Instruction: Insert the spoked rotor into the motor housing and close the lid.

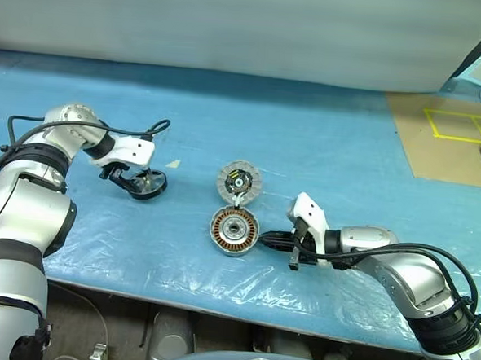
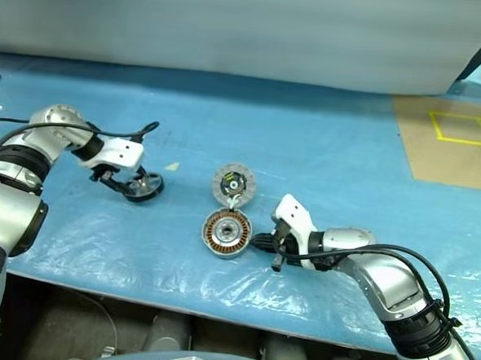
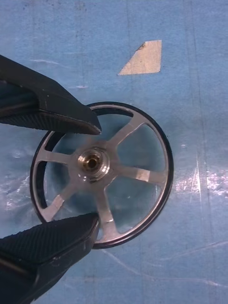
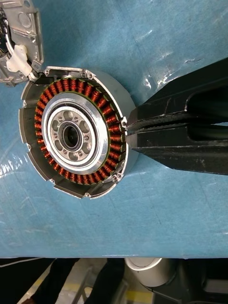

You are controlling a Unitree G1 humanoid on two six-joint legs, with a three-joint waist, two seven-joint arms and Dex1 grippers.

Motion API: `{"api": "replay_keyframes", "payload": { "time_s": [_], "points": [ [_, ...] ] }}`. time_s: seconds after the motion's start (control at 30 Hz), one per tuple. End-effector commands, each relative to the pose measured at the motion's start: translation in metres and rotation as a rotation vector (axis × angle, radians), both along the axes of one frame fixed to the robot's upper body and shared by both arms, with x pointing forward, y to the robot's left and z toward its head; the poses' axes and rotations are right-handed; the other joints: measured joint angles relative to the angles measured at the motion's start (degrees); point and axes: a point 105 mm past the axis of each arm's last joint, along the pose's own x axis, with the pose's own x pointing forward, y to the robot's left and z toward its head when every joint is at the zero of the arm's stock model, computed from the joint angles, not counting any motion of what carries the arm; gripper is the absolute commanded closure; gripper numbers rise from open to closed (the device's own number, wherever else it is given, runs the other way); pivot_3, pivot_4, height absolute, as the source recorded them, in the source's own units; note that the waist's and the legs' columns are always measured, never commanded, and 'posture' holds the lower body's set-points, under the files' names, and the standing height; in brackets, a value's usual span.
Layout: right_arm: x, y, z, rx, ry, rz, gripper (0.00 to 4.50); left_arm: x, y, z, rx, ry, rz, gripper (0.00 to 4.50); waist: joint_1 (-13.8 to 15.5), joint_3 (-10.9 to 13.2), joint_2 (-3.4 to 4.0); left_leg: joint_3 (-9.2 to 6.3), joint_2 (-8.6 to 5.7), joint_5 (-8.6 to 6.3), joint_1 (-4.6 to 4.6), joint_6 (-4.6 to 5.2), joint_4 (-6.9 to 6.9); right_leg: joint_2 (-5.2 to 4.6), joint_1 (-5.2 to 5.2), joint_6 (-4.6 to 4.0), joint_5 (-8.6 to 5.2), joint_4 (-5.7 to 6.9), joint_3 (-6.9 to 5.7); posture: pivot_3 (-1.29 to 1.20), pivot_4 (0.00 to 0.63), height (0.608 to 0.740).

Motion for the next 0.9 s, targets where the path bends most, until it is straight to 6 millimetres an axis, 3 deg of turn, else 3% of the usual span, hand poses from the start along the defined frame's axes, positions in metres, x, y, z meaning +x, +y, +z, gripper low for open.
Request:
{"api": "replay_keyframes", "payload": {
  "time_s": [0.03, 0.43, 0.63, 0.77, 0.9],
  "points": [
    [-0.002, 0.002, 0.011, 0.017, -0.046, 0.011, 4.5, 0.001, -0.001, 0.001, -0.017, -0.018, -0.003, 1.8, 0.0, 0.0, -0.01, 0.0, 0.0, 0.0, 0.0, 0.0, 0.0, 0.0, 0.0, 0.0, 0.0, 0.0, 0.0, 0.0, 0.15, 0.74],
    [-0.002, 0.003, 0.012, 0.012, -0.053, -0.001, 4.5, -0.002, 0.009, -0.01, 0.025, 0.001, 0.032, 1.8, 0.0, 0.0, -0.02, 0.0, 0.0, 0.0, 0.04, 0.0, -0.01, -0.01, 0.02, 0.0, 0.0, 0.0, 0.0, 0.0, 0.15, 0.74],
    [0.0, 0.003, 0.014, 0.011, -0.059, -0.004, 4.5, -0.003, 0.011, -0.012, -0.002, 0.001, 0.052, 2.65, -0.1, 0.0, 0.0, 0.0, -0.01, 0.0, 0.18, 0.0, -0.04, -0.02, 0.14, 0.0, 0.0, 0.0, 0.02, 0.0, 0.15, 0.74],
    [0.003, 0.003, 0.014, 0.008, -0.068, -0.004, 4.5, -0.011, 0.014, -0.016, -0.009, 0.045, 0.042, 2.65, -0.1, 0.0, 0.0, 0.01, -0.04, 0.0, 0.19, 0.0, 0.01, -0.05, 0.16, 0.0, 0.0, 0.0, 0.04, 0.0, 0.15, 0.74],
    [0.005, 0.002, 0.016, 0.009, -0.073, -0.003, 4.5, -0.006, 0.002, -0.011, -0.088, -0.001, 0.031, 2.65, -0.1, 0.0, 0.02, 0.01, -0.05, 0.0, 0.19, 0.0, -0.02, -0.06, 0.16, -0.01, -0.01, 0.0, 0.04, 0.0, 0.15, 0.74]
  ]
}}
